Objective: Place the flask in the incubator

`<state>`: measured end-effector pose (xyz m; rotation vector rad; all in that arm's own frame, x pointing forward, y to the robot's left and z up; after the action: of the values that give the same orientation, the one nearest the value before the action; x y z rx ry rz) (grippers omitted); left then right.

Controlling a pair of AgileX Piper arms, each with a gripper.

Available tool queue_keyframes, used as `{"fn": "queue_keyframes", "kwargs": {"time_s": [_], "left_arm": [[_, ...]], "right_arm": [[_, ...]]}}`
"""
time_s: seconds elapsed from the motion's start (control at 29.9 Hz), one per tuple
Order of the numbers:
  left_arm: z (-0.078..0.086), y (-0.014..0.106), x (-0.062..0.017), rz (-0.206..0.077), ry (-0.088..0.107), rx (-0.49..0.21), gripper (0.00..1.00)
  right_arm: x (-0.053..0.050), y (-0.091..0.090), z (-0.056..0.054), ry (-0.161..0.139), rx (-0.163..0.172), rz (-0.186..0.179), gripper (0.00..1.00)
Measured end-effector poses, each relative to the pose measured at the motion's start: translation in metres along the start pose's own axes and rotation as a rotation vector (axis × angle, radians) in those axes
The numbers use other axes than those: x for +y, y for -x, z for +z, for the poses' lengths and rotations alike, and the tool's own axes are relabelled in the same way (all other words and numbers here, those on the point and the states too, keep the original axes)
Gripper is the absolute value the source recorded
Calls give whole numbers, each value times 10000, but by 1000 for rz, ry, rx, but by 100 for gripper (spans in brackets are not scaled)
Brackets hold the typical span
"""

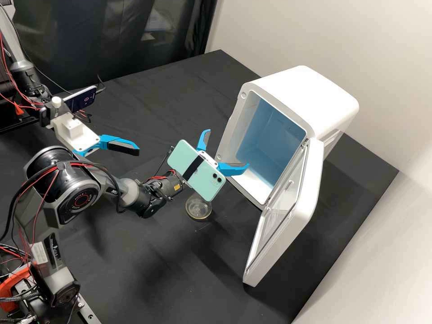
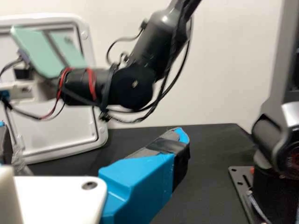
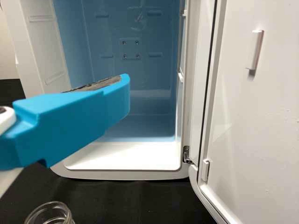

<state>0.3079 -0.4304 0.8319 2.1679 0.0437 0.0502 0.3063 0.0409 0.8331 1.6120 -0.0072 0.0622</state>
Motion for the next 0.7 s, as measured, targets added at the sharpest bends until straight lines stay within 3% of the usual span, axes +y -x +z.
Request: {"fn": "queue_keyframes", "kwargs": {"time_s": [0.17,0.27,0.37,0.47,0.7], "left_arm": [[-168,-18,-88,-31,27,46,100],[-309,-12,-108,-37,58,92,100],[-389,-1,-98,-37,76,117,100],[-418,3,-94,-36,77,127,100],[-511,6,-131,-62,80,160,100]], "right_arm": [[0,0,0,0,0,0,100],[0,0,0,0,0,0,100],[0,0,0,0,0,0,100],[0,0,0,0,0,0,100],[0,0,0,0,0,0,100]]}}
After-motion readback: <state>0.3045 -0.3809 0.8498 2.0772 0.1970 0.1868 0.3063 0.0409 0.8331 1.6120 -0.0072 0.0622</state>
